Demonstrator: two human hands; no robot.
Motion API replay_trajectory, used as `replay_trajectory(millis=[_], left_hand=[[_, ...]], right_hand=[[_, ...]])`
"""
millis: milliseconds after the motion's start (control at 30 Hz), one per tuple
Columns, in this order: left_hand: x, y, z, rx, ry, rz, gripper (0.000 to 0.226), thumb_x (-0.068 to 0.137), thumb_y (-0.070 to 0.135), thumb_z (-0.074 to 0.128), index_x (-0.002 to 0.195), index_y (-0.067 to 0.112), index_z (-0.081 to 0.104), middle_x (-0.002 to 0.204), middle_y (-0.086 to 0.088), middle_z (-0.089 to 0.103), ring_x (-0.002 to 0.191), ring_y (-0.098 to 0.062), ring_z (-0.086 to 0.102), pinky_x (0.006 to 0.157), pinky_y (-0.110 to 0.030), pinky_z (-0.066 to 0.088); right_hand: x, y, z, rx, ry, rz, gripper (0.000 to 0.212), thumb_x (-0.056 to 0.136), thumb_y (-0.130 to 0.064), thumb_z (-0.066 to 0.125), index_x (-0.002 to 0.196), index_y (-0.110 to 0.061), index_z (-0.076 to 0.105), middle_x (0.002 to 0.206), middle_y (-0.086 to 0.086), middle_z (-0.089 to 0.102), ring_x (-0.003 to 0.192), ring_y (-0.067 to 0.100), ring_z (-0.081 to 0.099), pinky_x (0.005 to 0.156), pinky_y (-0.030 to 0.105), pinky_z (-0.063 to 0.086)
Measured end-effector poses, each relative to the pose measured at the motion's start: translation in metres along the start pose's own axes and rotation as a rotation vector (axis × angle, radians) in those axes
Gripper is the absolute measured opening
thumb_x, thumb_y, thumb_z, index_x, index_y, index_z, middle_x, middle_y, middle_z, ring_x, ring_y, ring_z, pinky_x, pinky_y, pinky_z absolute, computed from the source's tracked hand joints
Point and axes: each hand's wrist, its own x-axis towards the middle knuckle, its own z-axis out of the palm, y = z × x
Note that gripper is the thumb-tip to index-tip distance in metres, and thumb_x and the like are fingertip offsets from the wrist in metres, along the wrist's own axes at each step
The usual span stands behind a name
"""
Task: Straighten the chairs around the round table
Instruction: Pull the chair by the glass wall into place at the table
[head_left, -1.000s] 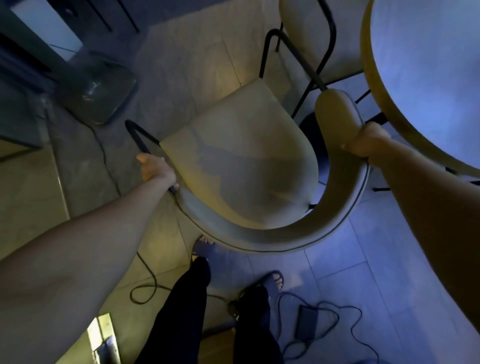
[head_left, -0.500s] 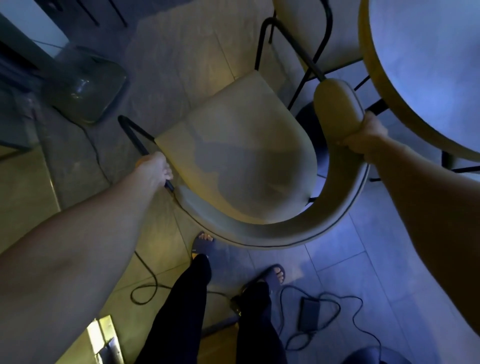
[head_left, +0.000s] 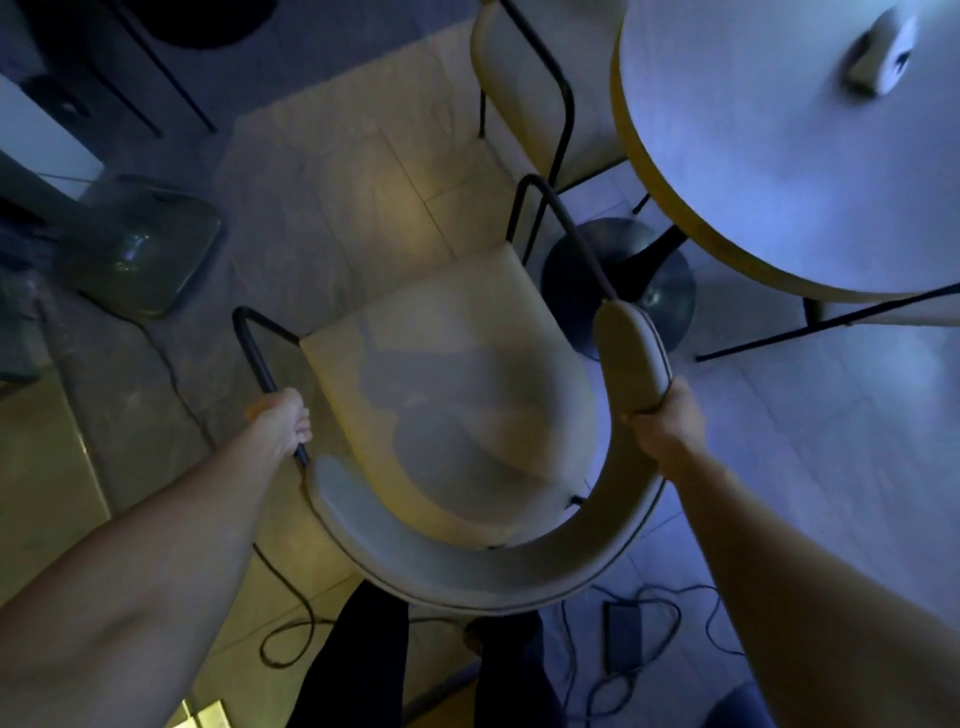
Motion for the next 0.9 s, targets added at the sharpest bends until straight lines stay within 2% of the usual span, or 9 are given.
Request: replay_trajectory(millis=[100, 200, 367, 433, 567, 667, 733, 800, 900], left_hand=[[-0.01, -0.005, 0.005, 0.031, -0.025, 0.008, 0.033, 0.104, 0.018, 0.022, 0.074, 0.017, 0.036, 0.061, 0.0, 0.025, 0.026, -0.007, 0.023, 0.03, -0.012, 0.015], [-0.021, -0.005, 0.014, 0.139, -0.034, 0.049, 0.032, 0.103, 0.027, 0.031, 0.074, 0.015, 0.04, 0.063, -0.002, 0.036, 0.033, -0.01, 0.039, 0.032, -0.023, 0.032], [-0.035, -0.004, 0.047, 0.187, -0.057, 0.104, 0.028, 0.105, 0.032, 0.031, 0.087, 0.014, 0.043, 0.055, 0.0, 0.034, 0.036, -0.011, 0.03, 0.026, -0.015, 0.022], [-0.041, -0.002, 0.064, 0.173, -0.057, 0.114, 0.036, 0.106, 0.033, 0.029, 0.078, 0.014, 0.041, 0.041, 0.002, 0.033, 0.025, -0.007, 0.024, 0.028, -0.012, 0.017], [-0.053, 0.007, 0.098, 0.243, -0.056, 0.192, 0.042, 0.105, 0.036, 0.031, 0.072, 0.013, 0.04, 0.036, 0.003, 0.03, 0.022, -0.006, 0.021, 0.03, -0.012, 0.015], [-0.062, 0.008, 0.113, 0.289, -0.072, 0.205, 0.036, 0.105, 0.035, 0.03, 0.103, 0.007, 0.054, 0.047, 0.002, 0.044, 0.036, -0.009, 0.051, 0.032, -0.012, 0.019], [-0.067, 0.012, 0.121, 0.341, -0.073, 0.26, 0.042, 0.105, 0.033, 0.032, 0.126, 0.002, 0.051, 0.055, 0.0, 0.043, 0.034, -0.008, 0.052, 0.031, -0.012, 0.021], [-0.07, 0.017, 0.133, 0.428, -0.088, 0.319, 0.031, 0.104, 0.034, 0.036, 0.113, 0.01, 0.053, 0.056, -0.004, 0.038, 0.02, -0.008, 0.035, 0.03, -0.016, 0.026], [-0.082, 0.025, 0.155, 0.518, -0.124, 0.379, 0.045, 0.103, 0.039, 0.04, 0.115, -0.002, 0.053, 0.064, -0.01, 0.049, 0.036, -0.014, 0.042, 0.036, -0.022, 0.032]], right_hand=[[-0.01, 0.023, -0.002, 0.013, 0.011, 0.027, 0.039, 0.078, -0.011, 0.074, 0.098, -0.019, 0.041, 0.086, 0.009, 0.055, 0.081, 0.031, 0.054, 0.069, 0.041, 0.048], [-0.026, 0.047, -0.007, 0.063, 0.039, 0.071, 0.041, 0.079, -0.01, 0.074, 0.099, -0.021, 0.04, 0.073, -0.002, 0.048, 0.069, 0.022, 0.049, 0.064, 0.039, 0.043], [-0.053, 0.092, -0.018, 0.142, 0.058, 0.2, 0.039, 0.081, -0.011, 0.074, 0.098, -0.02, 0.04, 0.076, 0.0, 0.047, 0.071, 0.024, 0.051, 0.065, 0.039, 0.04], [-0.062, 0.108, -0.021, 0.18, 0.08, 0.243, 0.039, 0.082, -0.01, 0.074, 0.099, -0.018, 0.041, 0.077, -0.001, 0.047, 0.069, 0.02, 0.049, 0.065, 0.038, 0.041], [-0.079, 0.136, -0.023, 0.247, 0.114, 0.326, 0.041, 0.083, -0.009, 0.073, 0.107, -0.019, 0.041, 0.079, -0.003, 0.048, 0.072, 0.021, 0.05, 0.067, 0.042, 0.044], [-0.091, 0.151, -0.019, 0.263, 0.149, 0.384, 0.039, 0.084, -0.012, 0.072, 0.104, -0.021, 0.039, 0.079, 0.0, 0.05, 0.063, 0.012, 0.043, 0.064, 0.038, 0.04], [-0.096, 0.158, -0.018, 0.261, 0.175, 0.411, 0.037, 0.085, -0.015, 0.071, 0.102, -0.02, 0.038, 0.076, -0.001, 0.046, 0.061, 0.013, 0.042, 0.062, 0.037, 0.038], [-0.102, 0.164, -0.018, 0.267, 0.191, 0.439, 0.036, 0.086, -0.016, 0.07, 0.101, -0.018, 0.038, 0.078, 0.001, 0.046, 0.064, 0.018, 0.045, 0.063, 0.038, 0.039], [-0.114, 0.174, -0.018, 0.299, 0.23, 0.506, 0.035, 0.086, -0.018, 0.07, 0.099, -0.017, 0.037, 0.079, 0.002, 0.045, 0.069, 0.025, 0.046, 0.064, 0.04, 0.04]])
